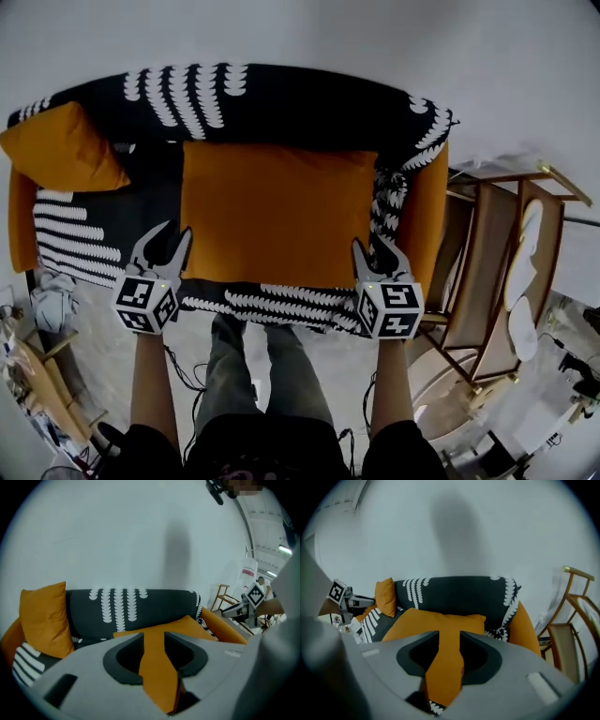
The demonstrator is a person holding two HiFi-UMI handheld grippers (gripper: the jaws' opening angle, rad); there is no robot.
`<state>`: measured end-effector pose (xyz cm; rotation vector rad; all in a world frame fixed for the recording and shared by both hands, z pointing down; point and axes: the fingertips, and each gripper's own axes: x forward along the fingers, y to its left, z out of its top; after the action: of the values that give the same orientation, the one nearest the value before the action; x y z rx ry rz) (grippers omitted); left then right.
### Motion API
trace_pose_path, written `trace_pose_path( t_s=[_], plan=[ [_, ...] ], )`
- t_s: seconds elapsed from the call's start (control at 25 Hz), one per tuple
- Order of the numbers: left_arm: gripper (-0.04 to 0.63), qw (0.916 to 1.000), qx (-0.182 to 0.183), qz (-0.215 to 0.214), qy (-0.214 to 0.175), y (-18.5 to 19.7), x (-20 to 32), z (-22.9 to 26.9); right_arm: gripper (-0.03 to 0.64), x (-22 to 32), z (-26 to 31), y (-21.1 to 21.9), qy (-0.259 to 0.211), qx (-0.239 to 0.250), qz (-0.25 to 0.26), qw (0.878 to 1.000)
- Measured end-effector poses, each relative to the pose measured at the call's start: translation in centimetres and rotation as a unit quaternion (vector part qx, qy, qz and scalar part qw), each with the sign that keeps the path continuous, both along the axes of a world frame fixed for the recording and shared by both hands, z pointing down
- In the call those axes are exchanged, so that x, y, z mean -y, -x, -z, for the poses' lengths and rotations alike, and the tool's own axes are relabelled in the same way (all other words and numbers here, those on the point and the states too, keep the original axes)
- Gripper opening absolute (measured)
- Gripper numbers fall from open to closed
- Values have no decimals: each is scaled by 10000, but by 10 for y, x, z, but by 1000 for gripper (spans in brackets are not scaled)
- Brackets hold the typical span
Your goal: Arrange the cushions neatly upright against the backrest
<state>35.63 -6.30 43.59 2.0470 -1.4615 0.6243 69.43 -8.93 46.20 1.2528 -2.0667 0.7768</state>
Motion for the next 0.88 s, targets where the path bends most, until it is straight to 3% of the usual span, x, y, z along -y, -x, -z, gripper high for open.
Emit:
trace_pose_path(
  t_s=[0.16,0.48,0.64,0.88],
  plan=[
    [213,9982,-289,429,300,14,9,-54,210,8,-50,-1,348,-89,64,9993],
    [364,9946,-4,404,954,39,15,-152,297,16,-132,-14,885,-85,-224,9958],
    [380,9905,5,385,1318,45,21,-185,370,19,-156,-18,1224,138,-439,9914],
    [383,9842,-101,267,1747,46,25,-214,371,24,-182,-16,1472,43,-333,9885]
  ],
)
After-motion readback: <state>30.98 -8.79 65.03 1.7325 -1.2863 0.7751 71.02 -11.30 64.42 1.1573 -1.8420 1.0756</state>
